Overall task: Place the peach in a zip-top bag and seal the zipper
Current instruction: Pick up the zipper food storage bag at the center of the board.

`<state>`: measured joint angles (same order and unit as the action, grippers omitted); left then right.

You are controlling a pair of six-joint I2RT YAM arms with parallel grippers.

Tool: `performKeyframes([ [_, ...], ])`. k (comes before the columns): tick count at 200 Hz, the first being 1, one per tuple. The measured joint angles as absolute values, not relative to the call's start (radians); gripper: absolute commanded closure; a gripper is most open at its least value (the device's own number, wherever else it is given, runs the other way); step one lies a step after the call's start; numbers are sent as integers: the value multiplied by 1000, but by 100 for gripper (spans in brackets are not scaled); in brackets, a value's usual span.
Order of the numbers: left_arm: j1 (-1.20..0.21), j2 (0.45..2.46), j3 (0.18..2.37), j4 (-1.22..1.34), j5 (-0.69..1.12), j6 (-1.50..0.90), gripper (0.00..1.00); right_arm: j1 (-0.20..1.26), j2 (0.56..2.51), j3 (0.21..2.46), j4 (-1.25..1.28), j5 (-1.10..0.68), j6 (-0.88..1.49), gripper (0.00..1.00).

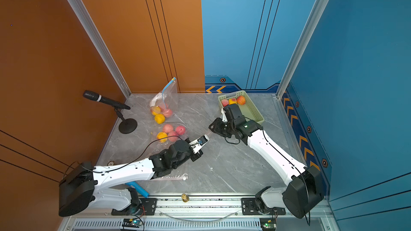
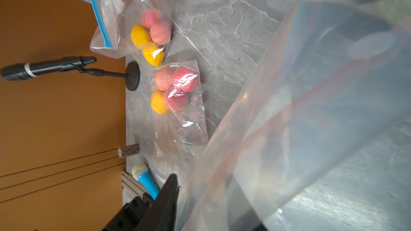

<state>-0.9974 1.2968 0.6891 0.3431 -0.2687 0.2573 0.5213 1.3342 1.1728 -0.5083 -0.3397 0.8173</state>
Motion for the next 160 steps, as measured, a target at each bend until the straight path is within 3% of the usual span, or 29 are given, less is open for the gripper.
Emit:
performKeyframes([
  [32,-883,1199,689,341,-132,136,100,481,1221,1161,-458,-340,770,27],
  [82,-804,1127,691,339,-14,5,100,372,957,883,-90,-414,868,27],
  [118,-793,1127,705,328,24,-45,100,408,989,697,169,-431,1004,29],
  [160,-793,1127,719,324,36,-70,100,479,1117,613,466,-423,1156,15],
])
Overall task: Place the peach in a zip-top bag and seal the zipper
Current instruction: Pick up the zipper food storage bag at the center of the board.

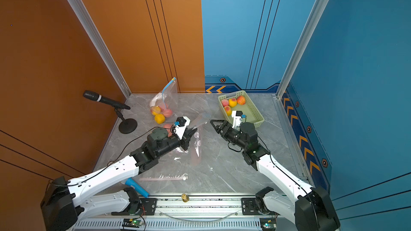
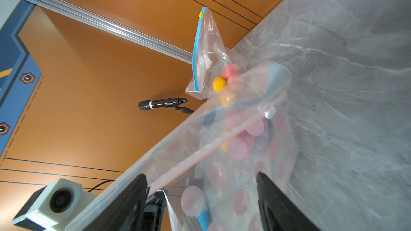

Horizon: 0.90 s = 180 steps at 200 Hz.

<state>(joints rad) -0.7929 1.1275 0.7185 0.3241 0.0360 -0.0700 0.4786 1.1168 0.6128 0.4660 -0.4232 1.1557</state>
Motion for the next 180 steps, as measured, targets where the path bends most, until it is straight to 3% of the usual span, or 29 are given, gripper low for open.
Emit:
performKeyframes([
  [55,-793,1128,723,325,36,-77,100,546,1217,566,723,-378,1309,4],
  [97,-793,1154,749,344,35,-76,100,551,1268,509,778,-341,1393,0],
  [142,-793,1191,786,352,36,-64,100,550,1293,494,826,-335,1443,0],
  [180,-793,1215,806,373,39,-48,100,550,1464,461,1041,-317,1558,0],
])
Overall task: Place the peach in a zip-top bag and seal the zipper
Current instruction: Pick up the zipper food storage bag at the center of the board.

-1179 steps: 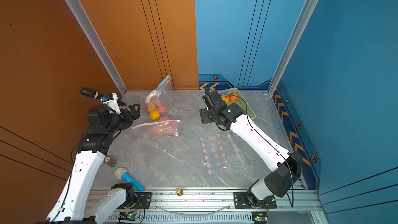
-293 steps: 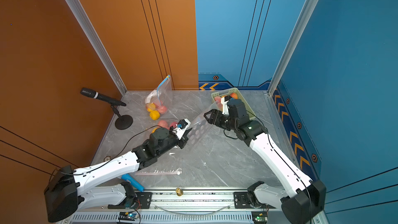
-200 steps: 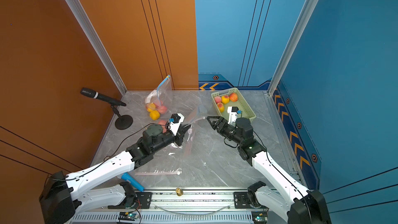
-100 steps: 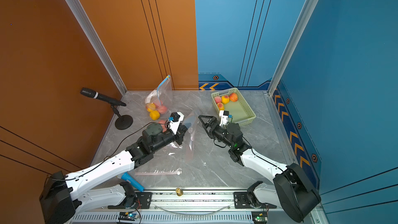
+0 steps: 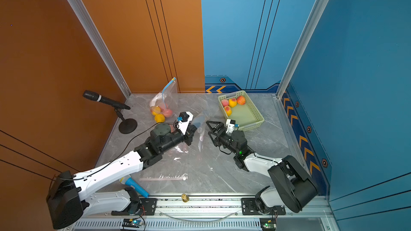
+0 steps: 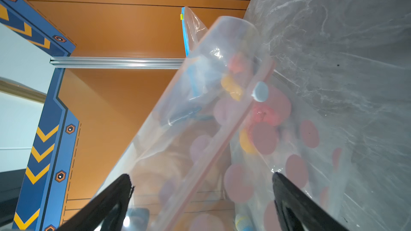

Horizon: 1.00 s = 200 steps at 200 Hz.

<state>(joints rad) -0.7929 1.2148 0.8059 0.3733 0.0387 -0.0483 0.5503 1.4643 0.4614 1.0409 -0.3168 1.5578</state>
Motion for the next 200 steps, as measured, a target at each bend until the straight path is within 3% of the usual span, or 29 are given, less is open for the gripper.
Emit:
performKeyframes([
  [41,-801,1250,814,387,43,-33,100,573,1682,487,1269,-306,1677,0],
  [102,-806,1253,814,397,56,-24,100,569,1679,598,1368,-291,1703,2],
  [125,-806,1252,814,395,64,-19,100,564,1679,632,1382,-291,1722,9],
  [157,-792,1242,814,370,72,1,100,540,1668,625,1384,-299,1733,28],
  [200,-758,1218,814,285,79,40,100,469,1586,577,1382,-303,1724,38],
])
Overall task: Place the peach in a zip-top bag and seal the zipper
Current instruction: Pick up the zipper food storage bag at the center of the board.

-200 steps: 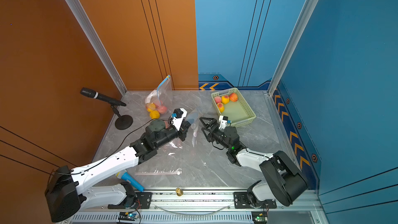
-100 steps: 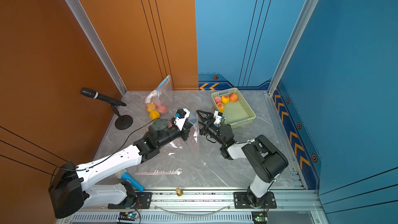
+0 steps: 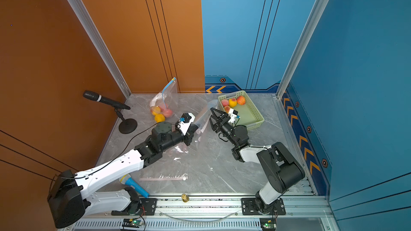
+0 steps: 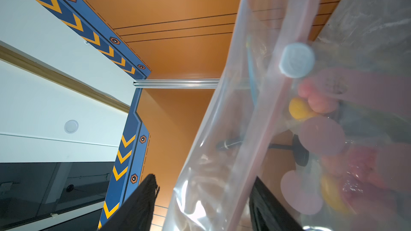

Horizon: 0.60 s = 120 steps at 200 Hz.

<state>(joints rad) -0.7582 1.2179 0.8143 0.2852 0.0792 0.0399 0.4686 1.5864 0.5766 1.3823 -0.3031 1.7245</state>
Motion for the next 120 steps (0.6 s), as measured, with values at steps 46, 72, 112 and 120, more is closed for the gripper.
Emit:
performKeyframes([
  [46,-754,1212,814,238,108,68,100,463,1549,583,1323,-329,1680,43],
  [72,-754,1219,816,232,124,83,100,466,1548,601,1243,-348,1653,48],
  [112,-759,1238,830,200,132,116,100,471,1548,602,1184,-371,1645,62],
  [120,-759,1243,837,186,132,127,100,470,1548,602,1178,-373,1644,67],
])
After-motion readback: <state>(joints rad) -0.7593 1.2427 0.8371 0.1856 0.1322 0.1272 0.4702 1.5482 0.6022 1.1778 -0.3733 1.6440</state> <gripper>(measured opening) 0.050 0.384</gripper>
